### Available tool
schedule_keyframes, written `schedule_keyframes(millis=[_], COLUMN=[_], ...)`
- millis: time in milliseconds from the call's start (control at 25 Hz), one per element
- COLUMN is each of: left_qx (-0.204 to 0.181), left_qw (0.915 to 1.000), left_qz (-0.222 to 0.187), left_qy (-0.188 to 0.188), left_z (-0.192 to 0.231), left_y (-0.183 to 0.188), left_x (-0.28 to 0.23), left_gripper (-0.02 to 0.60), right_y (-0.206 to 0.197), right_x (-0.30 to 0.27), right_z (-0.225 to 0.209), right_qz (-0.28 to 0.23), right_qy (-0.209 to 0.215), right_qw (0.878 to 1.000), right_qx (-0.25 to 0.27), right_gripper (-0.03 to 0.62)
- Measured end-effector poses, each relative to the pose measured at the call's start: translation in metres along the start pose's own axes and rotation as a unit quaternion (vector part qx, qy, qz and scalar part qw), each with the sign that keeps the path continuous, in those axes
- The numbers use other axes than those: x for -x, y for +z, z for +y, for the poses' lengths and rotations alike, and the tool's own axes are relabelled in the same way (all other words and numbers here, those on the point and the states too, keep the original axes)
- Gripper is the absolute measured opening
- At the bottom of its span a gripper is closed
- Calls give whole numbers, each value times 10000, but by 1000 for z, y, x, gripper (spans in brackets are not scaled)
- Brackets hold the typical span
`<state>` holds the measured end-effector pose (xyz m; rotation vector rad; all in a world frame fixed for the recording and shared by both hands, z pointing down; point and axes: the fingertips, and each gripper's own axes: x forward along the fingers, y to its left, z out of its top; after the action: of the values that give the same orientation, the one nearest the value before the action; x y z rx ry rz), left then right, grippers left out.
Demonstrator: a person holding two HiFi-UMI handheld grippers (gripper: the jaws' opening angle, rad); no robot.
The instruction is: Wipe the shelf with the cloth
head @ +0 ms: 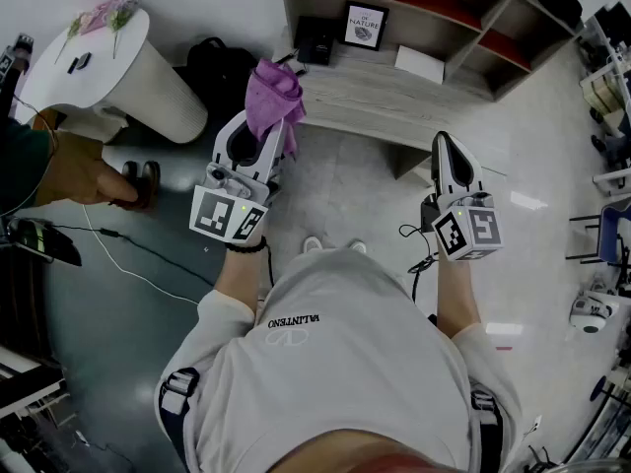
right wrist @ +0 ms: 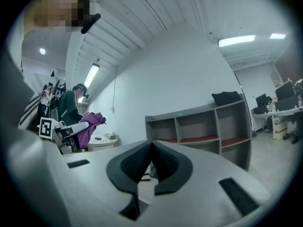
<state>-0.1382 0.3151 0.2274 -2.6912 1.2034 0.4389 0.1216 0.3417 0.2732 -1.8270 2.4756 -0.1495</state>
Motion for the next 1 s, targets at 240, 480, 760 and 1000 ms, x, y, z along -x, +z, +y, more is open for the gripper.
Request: schedule_keyframes(millis=[240,480,760,1000], left_qx=[178,219,201,343], left_qw=[9998,9997,9992,9972], left_qz=[-58,-17,214,531], left_qy=[-40,-52,-268,-391], left_z=[3,18,29,41], left_y=[2,-2,-20,-46], left_x=[2,11,23,31], left_gripper=[89,89,89,89], right_y=[-1,-3,-12,-28], right_x=[-2,-13,-27,-37], right_z=[1,20,37,49], right_qz=[9,10,49,114], right_qy=[-64,-21,-142,-226], right_qw=[10000,9999,9999,9997], right_qx=[-58,167,78,-3], right_gripper=[-2,-2,-2,-2])
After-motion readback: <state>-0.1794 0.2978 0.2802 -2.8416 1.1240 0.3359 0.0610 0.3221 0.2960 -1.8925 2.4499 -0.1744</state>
